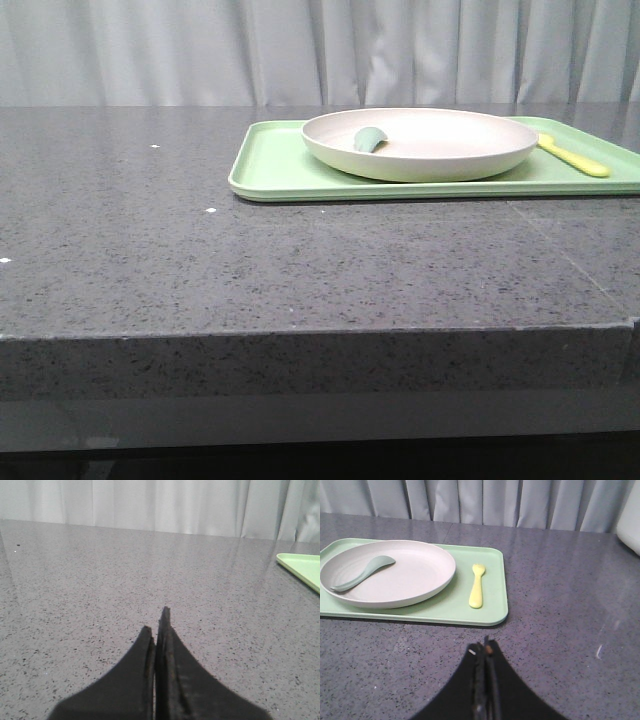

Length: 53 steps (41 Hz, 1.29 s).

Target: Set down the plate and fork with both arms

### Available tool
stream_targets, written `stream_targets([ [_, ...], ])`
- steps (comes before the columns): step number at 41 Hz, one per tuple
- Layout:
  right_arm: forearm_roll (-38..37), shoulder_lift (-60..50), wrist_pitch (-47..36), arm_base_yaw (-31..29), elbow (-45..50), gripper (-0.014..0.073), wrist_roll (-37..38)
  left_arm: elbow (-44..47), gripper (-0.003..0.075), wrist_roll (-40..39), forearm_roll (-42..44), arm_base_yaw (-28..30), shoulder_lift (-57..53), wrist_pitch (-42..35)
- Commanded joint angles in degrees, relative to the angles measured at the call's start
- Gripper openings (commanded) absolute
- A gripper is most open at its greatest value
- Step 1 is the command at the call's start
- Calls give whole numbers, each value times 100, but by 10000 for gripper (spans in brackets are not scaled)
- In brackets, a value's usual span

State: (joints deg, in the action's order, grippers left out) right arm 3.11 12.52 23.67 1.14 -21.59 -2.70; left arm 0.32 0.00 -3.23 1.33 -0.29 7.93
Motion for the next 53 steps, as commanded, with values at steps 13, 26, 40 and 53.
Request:
stream_targets([
  [13, -68, 50, -454, -17, -147, -67, -43, 19, -18, 0, -42, 8, -123, -488],
  [26, -68, 50, -454, -17, -147, -67, -43, 19, -18, 0, -42, 8, -123, -488],
  [40, -79, -6, -1280, 204, 485, -67, -37, 19, -18, 0, -42, 8, -123, -488],
  [53, 455, -772, -2282, 245, 2172, -67, -37, 19, -18, 0, -42, 8, -123, -488],
])
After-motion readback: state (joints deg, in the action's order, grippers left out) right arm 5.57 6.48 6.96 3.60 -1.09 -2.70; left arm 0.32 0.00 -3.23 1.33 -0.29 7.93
